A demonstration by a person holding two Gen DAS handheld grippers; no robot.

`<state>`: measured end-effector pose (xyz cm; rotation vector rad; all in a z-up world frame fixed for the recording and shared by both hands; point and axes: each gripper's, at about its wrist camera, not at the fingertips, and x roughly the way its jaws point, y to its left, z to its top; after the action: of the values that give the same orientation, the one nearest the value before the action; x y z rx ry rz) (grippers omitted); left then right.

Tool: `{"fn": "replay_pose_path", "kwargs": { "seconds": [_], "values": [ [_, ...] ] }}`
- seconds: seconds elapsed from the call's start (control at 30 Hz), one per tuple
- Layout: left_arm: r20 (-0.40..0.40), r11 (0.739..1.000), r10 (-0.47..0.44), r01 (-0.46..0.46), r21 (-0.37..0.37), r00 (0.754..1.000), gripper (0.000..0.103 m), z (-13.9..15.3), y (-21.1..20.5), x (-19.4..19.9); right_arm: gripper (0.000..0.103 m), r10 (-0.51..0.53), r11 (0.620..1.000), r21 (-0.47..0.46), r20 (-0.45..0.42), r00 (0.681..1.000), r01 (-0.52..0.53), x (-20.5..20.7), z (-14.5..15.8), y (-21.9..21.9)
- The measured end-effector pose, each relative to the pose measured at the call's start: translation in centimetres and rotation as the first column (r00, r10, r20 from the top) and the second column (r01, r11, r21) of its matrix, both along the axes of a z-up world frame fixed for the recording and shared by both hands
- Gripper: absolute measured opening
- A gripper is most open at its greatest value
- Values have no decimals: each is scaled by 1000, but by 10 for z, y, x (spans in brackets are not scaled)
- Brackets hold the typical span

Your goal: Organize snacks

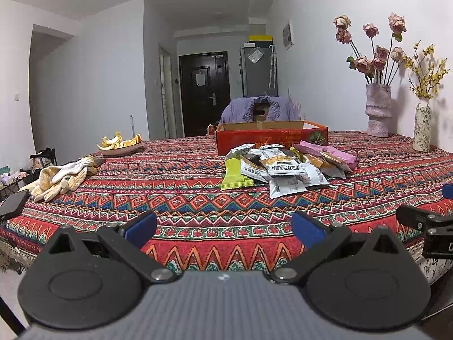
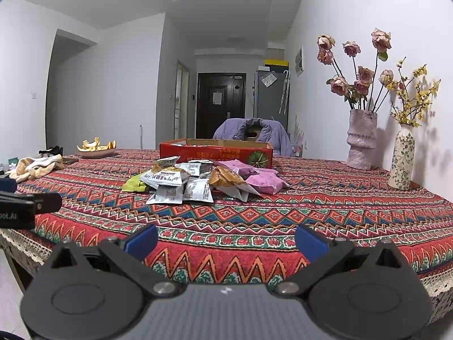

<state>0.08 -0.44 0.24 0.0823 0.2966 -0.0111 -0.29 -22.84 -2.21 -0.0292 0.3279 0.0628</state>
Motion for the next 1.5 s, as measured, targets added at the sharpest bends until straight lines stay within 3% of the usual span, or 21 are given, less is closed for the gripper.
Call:
{"fn": "replay_pose_path", "kwargs": {
  "seconds": [0.43,0.57,0.73,0.97,1.1,1.27,1.37,1.5],
  "values": [
    [-32,999,31,-32,-22,999,103,-5,5,11,103,-10,1000,4,-4,1000,10,8,-1,-5],
    [-64,999,38,-40,-33,997,103,-10,7,26,103,-15,1000,8,13,1000,15,17,-4,-10],
    [-76,999,29,-31,-20,997,103,-7,6,43,103,-24,997,77,-11,1000,25,37,-4,-21],
    [-77,1000,15,-15,-1,997,103,5,3,71,103,-13,997,79,-24,1000,14,65,2,-21],
    [-99,999,-6,2,-33,995,103,10,1,92,103,-3,998,69,-33,999,5,80,4,-20],
    [-122,994,-66,54,-96,990,103,14,-11,123,101,8,983,184,-116,993,13,103,3,-32],
    [-103,991,-111,103,-80,988,103,19,-31,144,89,1,980,198,-147,989,29,117,7,-40],
    [-118,989,-143,136,-64,983,98,19,-57,181,86,33,953,303,-203,979,30,149,12,-62]
  ]
}}
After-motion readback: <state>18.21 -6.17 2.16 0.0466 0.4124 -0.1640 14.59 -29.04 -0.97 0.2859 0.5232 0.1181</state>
